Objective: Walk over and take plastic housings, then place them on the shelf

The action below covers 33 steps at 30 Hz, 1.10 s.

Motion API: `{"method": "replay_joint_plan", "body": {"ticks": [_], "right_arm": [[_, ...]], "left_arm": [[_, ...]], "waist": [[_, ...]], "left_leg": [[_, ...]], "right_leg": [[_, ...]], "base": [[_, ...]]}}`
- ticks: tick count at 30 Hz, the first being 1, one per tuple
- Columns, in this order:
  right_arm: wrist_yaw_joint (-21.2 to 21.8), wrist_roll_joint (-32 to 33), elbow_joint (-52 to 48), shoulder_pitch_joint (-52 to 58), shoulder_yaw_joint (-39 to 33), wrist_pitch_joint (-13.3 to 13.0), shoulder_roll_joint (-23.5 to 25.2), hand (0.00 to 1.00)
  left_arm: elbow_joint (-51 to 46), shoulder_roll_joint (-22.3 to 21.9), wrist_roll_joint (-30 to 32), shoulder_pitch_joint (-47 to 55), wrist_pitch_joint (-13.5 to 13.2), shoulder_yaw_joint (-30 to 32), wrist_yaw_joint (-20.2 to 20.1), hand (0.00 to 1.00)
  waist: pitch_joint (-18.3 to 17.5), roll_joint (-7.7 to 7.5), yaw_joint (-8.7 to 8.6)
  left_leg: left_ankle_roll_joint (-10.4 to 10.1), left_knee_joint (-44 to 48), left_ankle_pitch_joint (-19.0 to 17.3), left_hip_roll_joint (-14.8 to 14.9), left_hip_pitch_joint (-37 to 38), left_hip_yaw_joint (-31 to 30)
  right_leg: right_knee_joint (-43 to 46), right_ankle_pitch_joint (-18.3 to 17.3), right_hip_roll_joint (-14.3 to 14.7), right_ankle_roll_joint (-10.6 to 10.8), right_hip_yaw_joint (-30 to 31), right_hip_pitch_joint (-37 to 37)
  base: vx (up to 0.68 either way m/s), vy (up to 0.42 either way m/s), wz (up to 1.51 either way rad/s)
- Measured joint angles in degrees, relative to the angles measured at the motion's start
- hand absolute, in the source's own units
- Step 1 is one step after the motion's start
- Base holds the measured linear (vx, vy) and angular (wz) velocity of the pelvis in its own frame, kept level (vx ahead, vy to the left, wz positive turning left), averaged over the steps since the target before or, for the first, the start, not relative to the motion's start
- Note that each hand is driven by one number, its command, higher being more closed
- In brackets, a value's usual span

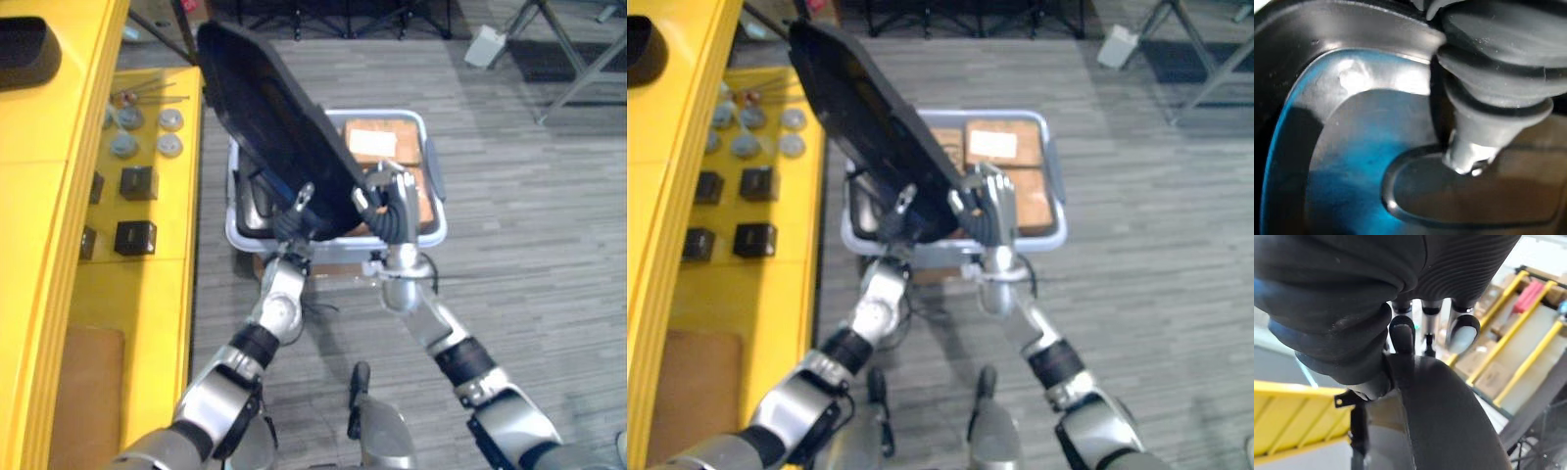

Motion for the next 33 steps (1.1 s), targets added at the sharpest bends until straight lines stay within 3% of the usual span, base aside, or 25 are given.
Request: {"method": "replay_joint_plan", "body": {"ticks": [1, 5, 7, 9, 17, 21, 22, 24, 28, 33], "right_arm": [[-0.5, 0.0, -0.6, 2.8, 0.0, -0.1, 0.2, 0.00], [-0.6, 0.5, -2.2, 9.5, 0.4, -2.2, 0.4, 0.00], [-0.3, 2.5, -2.2, 13.0, 1.0, -2.3, 0.4, 0.00], [-0.3, 2.9, -2.2, 14.3, 1.3, -2.3, 0.4, 0.00], [-0.4, 11.6, -1.4, 19.6, 1.6, -2.3, 2.5, 0.00], [-0.3, 17.7, -1.5, 22.9, 1.6, -3.9, 4.4, 0.00], [1.2, 23.6, -1.8, 24.4, 1.6, -6.1, 5.4, 0.00], [4.0, 30.4, -3.2, 26.1, 1.4, -8.0, 6.3, 0.00], [10.5, 44.2, -11.2, 29.4, -3.0, -12.1, 7.1, 0.00], [21.4, 58.6, -18.4, 31.4, -6.3, -13.6, 6.9, 0.00]], "left_arm": [[-1.6, 0.0, 3.0, 2.4, 0.0, -0.6, 1.4, 1.00], [-6.0, 0.3, 10.5, 8.3, 0.6, -1.1, 4.4, 1.00], [-8.1, 0.5, 17.4, 11.4, 1.5, -1.0, 7.0, 1.00], [-9.5, 0.7, 20.1, 13.0, 2.0, -0.9, 8.2, 1.00], [-18.3, 2.1, 50.7, 19.1, 3.0, 0.5, 21.3, 1.00], [-19.3, 2.7, 61.1, 23.2, 3.5, 0.8, 26.3, 1.00], [-20.8, 2.7, 65.7, 26.1, 4.3, 1.0, 28.0, 1.00], [-21.7, 2.5, 70.3, 28.5, 4.8, 1.4, 30.0, 1.00], [-24.0, 2.9, 75.9, 32.4, 5.4, 5.0, 35.1, 1.00], [-25.2, 4.5, 78.6, 35.8, 6.7, 7.5, 39.8, 1.00]], "waist": [[-1.4, 0.15, 0.02], [-4.0, 0.50, 0.16], [-6.1, 1.08, 0.62], [-6.9, 1.41, 1.11], [-9.8, 1.56, 2.92], [-11.1, 1.37, 2.92], [-11.7, 1.42, 2.89], [-12.2, 1.57, 2.86], [-12.8, 1.76, 2.76], [-14.5, 1.38, 2.64]], "left_leg": [[-0.1, 0.0, -0.3, 0.0, 0.2, -0.1], [-0.1, -0.3, -0.8, 0.0, 1.7, -0.2], [-0.1, -0.4, -1.0, 0.0, 1.9, -0.5], [-0.2, -0.4, -1.1, 0.0, 1.9, -0.6], [-0.2, -0.4, -1.0, -0.1, 2.4, -2.0], [-0.2, -0.4, -1.0, -0.1, 3.1, -2.1], [-0.2, -0.4, -1.1, -0.4, 3.2, -2.0], [-0.2, -0.4, -1.1, -0.4, 3.2, -2.0], [-0.2, -0.4, -1.1, -0.4, 3.3, -1.7], [-0.3, -0.4, -1.1, -0.4, 3.3, -1.4]], "right_leg": [[-0.5, 0.1, 0.0, 0.1, -0.1, 0.6], [-2.2, 0.2, 0.0, 0.4, -0.4, 2.9], [-3.0, 0.3, -0.1, 0.5, -1.4, 3.8], [-3.2, 0.3, 0.0, 0.5, -1.5, 3.9], [-4.2, 0.4, -0.1, 0.6, -3.1, 5.8], [-4.7, 0.4, -0.1, 0.7, -3.2, 6.8], [-4.7, 0.1, 0.1, 0.7, -3.2, 6.7], [-4.6, -0.2, 0.1, 0.5, -3.2, 6.7], [-4.5, -0.3, 0.1, 0.7, -3.1, 6.5], [-4.5, -0.3, 0.1, 0.6, -2.8, 6.0]], "base": [[0.00, 0.000, 0.00], [0.03, -0.010, 0.02], [0.01, -0.012, 0.08], [0.01, -0.005, 0.05], [0.00, -0.002, 0.09], [0.00, 0.000, 0.00], [-0.03, -0.002, -0.02], [-0.02, 0.000, -0.01], [-0.04, 0.002, -0.03], [-0.01, 0.001, -0.02]]}}
